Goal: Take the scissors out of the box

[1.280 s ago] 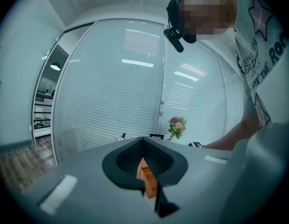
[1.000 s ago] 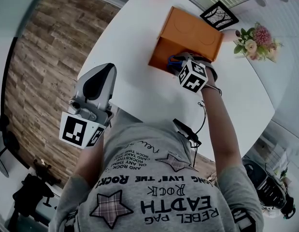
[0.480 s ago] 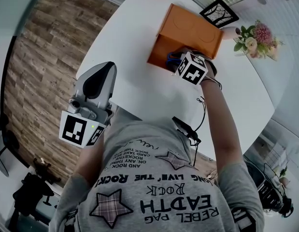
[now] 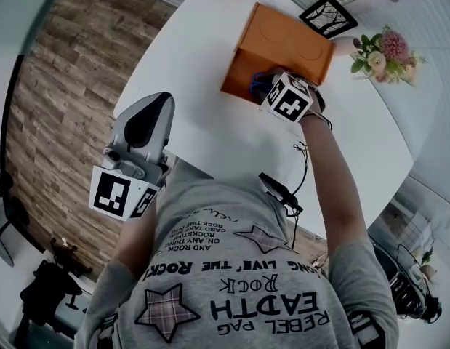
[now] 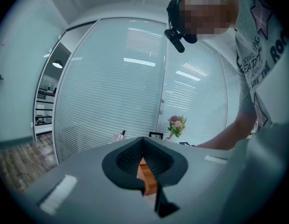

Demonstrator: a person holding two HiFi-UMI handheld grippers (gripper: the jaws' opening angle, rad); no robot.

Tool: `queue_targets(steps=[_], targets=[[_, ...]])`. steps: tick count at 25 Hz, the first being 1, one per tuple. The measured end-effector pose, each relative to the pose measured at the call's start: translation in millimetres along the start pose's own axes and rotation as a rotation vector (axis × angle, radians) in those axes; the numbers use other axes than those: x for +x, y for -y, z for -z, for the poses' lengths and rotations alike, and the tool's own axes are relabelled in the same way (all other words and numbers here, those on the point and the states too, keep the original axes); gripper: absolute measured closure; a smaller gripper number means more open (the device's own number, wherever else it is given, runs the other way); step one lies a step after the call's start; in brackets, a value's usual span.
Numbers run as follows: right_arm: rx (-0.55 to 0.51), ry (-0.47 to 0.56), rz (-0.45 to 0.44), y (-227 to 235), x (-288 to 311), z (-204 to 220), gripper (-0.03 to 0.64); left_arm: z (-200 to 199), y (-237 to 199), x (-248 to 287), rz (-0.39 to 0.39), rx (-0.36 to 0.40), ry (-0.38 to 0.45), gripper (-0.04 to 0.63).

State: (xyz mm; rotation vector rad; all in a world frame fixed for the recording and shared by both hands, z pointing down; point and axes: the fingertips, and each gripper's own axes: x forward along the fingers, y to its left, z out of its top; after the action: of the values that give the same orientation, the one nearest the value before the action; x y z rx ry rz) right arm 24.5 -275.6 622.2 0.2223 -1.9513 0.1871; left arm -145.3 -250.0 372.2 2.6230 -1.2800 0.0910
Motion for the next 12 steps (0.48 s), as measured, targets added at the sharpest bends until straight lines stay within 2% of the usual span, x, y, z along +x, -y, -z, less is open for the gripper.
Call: queue_targets(steps=[4,12], targets=[[0.0,0.011,0.028,0.8,-2.7,-2.7,0.532,-2.1,-2.9,-3.7,-0.009,0.002,0.002,0.586],[0.055,0.152,0.107,8.6,-38.0,-26.1,0.534,-8.4,-0.5,-8.7,-0.008,0.016,0.017,0.586]])
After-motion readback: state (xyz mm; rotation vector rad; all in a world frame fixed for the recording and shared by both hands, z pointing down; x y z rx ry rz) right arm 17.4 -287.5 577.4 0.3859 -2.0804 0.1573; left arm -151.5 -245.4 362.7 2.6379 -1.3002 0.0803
